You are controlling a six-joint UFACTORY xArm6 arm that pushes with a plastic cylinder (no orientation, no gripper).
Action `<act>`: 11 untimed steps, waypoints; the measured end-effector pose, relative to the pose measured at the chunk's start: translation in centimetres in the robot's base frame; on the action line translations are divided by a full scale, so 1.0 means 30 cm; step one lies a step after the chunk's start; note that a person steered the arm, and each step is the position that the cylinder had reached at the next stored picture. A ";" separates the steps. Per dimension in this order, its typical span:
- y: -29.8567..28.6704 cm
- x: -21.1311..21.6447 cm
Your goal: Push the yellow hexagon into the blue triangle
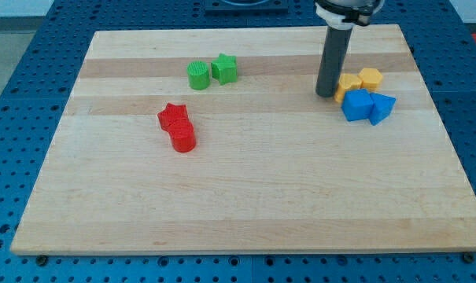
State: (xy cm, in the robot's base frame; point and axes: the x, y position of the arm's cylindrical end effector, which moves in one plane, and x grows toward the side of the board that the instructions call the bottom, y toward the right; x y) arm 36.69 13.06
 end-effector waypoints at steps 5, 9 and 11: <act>0.247 -0.181; 0.247 -0.098; 0.243 -0.124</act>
